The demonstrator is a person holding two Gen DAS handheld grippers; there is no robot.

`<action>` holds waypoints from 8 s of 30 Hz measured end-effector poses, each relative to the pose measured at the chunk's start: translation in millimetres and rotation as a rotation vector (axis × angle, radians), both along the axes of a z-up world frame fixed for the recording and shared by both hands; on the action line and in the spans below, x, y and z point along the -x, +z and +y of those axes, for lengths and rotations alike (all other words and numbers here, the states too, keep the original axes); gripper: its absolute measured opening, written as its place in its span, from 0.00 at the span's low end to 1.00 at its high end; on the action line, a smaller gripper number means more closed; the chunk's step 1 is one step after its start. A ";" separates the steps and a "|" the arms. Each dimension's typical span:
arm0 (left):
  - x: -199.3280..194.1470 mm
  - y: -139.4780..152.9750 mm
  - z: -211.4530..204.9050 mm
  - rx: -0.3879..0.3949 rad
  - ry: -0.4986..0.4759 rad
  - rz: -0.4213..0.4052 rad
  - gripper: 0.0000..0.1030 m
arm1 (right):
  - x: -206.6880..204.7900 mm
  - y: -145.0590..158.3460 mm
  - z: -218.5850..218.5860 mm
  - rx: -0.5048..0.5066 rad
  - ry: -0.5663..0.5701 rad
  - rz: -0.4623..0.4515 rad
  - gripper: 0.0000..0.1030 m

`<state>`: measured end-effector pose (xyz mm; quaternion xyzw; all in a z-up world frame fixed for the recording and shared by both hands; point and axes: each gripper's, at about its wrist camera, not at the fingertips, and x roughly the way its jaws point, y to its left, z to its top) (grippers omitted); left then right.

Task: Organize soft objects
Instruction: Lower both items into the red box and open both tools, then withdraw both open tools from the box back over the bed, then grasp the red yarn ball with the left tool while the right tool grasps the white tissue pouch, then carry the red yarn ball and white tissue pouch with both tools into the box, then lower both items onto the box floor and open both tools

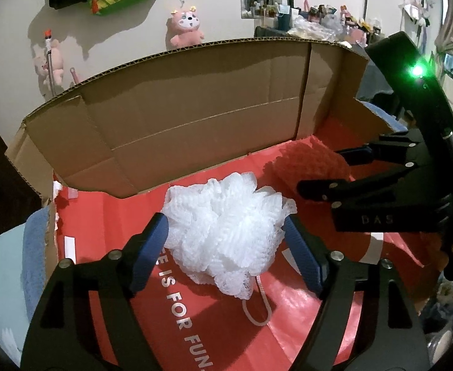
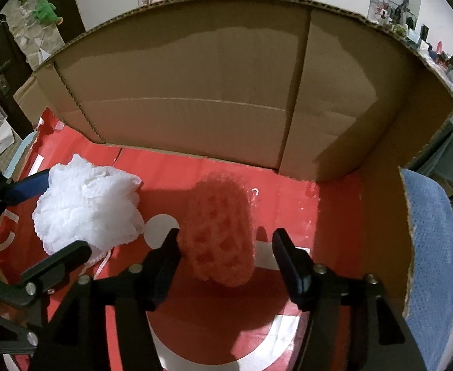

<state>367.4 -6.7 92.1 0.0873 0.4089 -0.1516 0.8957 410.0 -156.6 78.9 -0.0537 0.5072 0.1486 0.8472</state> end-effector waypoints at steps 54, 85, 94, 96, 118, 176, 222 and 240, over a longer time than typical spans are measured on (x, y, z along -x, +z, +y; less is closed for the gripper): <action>353.8 99.3 26.7 0.268 0.096 -0.589 1.00 | 395.6 119.9 -59.3 -0.062 -0.035 -0.729 1.00; 364.8 -36.8 11.3 0.213 0.156 -0.354 1.00 | 407.3 -33.9 -61.4 -0.122 -0.147 -0.541 1.00; 362.2 -54.0 6.3 0.177 0.176 -0.332 1.00 | 406.0 -47.5 -55.7 -0.102 -0.147 -0.524 1.00; 361.4 -55.2 6.1 0.175 0.179 -0.328 1.00 | 404.6 -48.7 -56.4 -0.108 -0.147 -0.517 1.00; 312.7 -53.0 67.9 0.087 0.313 -0.227 0.75 | 360.0 -50.2 -73.3 -0.190 -0.187 -0.441 0.74; 245.8 -11.2 64.9 0.062 0.040 -0.159 0.32 | 282.0 0.1 -60.8 -0.030 0.115 -0.332 0.27; 78.8 -29.1 -25.4 -0.084 -0.336 0.144 0.33 | 117.9 -22.9 22.5 0.052 0.369 0.042 0.27; 77.1 -25.9 -23.1 -0.027 -0.349 0.124 0.63 | 111.8 -23.6 15.4 0.025 0.359 0.050 0.49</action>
